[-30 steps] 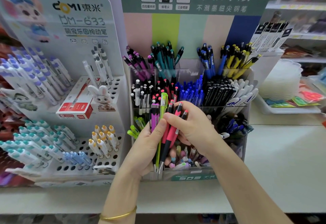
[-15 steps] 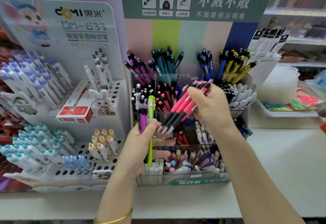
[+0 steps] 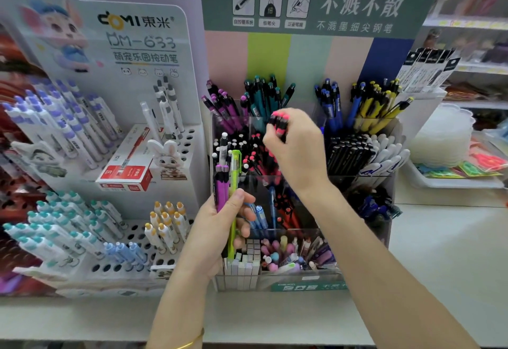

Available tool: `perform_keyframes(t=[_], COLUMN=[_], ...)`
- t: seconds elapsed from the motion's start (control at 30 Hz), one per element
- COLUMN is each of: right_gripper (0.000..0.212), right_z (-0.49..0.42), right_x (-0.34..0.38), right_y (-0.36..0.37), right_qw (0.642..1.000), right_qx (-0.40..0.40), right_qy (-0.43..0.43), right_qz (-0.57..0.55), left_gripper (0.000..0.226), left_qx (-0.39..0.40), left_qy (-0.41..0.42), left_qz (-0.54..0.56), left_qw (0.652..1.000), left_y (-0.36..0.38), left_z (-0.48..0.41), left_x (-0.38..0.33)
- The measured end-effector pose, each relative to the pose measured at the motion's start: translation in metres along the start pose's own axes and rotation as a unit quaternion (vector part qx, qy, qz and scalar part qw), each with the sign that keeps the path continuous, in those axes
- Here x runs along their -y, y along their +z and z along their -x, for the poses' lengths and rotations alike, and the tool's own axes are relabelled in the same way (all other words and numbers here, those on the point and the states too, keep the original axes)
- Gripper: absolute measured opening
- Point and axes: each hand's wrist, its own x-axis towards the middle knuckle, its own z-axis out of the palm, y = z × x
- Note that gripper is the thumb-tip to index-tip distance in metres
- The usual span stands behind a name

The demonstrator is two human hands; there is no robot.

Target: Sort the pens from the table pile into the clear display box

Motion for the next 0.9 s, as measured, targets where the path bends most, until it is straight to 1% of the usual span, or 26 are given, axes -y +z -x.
perform_keyframes(t=[0.1,0.17,0.2,0.27,0.3,0.33,0.4,0.43,0.5,0.57,0.6,0.7,0.73,0.8,0.87,0.9], right_gripper=[0.023,0.033,0.043,0.067,0.071,0.070,0.062,0.062,0.063,0.063,0.063,0.063,0.062,0.058,0.057,0.058], right_z=[0.003,-0.002,-0.002,0.000,0.002,0.005,0.013,0.017,0.022,0.021,0.018,0.012,0.014,0.022,0.029,0.030], right_x=[0.002,0.007,0.009,0.009,0.007,0.004,-0.002,-0.004,-0.001,0.004,0.004,0.002,0.001,-0.001,-0.004,-0.006], right_y=[0.005,0.001,-0.001,-0.001,0.001,0.004,0.011,0.013,0.015,0.014,0.014,0.019,0.021,0.025,0.023,0.019], right_qw=[0.988,0.969,0.962,0.958,0.957,0.953,0.923,0.907,0.891,0.886,0.890,0.918,0.917,0.902,0.887,0.885], right_qx=[0.078,0.113,0.112,0.078,0.063,0.048,0.035,0.038,0.036,0.034,0.031,0.031,0.031,0.031,0.011,-0.006], right_qy=[-0.008,0.000,-0.007,-0.043,-0.064,-0.089,-0.123,-0.122,-0.111,-0.100,-0.099,-0.105,-0.109,-0.114,-0.116,-0.118], right_qz=[0.136,0.220,0.248,0.273,0.274,0.286,0.364,0.402,0.439,0.451,0.445,0.381,0.383,0.415,0.446,0.450], left_gripper=[0.025,0.026,0.027,0.029,0.031,0.033,0.036,0.036,0.036,0.035,0.035,0.033,0.033,0.034,0.034,0.034], left_qx=[0.001,0.005,0.006,0.006,0.004,0.003,0.002,0.001,0.002,0.006,0.007,0.005,0.005,0.006,0.005,0.006], left_qy=[-0.001,-0.003,-0.004,-0.001,0.001,0.003,0.004,0.004,0.003,0.001,0.002,0.003,0.004,0.006,0.006,0.008], left_qz=[0.003,0.009,0.010,0.012,0.015,0.019,0.026,0.027,0.027,0.030,0.034,0.048,0.049,0.047,0.047,0.047], left_qw=[1.000,1.000,1.000,1.000,1.000,1.000,1.000,1.000,1.000,1.000,0.999,0.999,0.999,0.999,0.999,0.999], left_y=[-0.003,-0.006,-0.007,-0.010,-0.012,-0.013,-0.016,-0.017,-0.021,-0.024,-0.026,-0.029,-0.030,-0.030,-0.031,-0.031], left_z=[0.000,0.001,0.002,0.004,0.004,0.004,0.004,0.005,0.005,0.006,0.006,0.007,0.007,0.008,0.009,0.010], left_x=[0.000,-0.001,-0.002,-0.003,-0.004,-0.005,-0.007,-0.007,-0.007,-0.007,-0.007,-0.006,-0.006,-0.006,-0.005,-0.005])
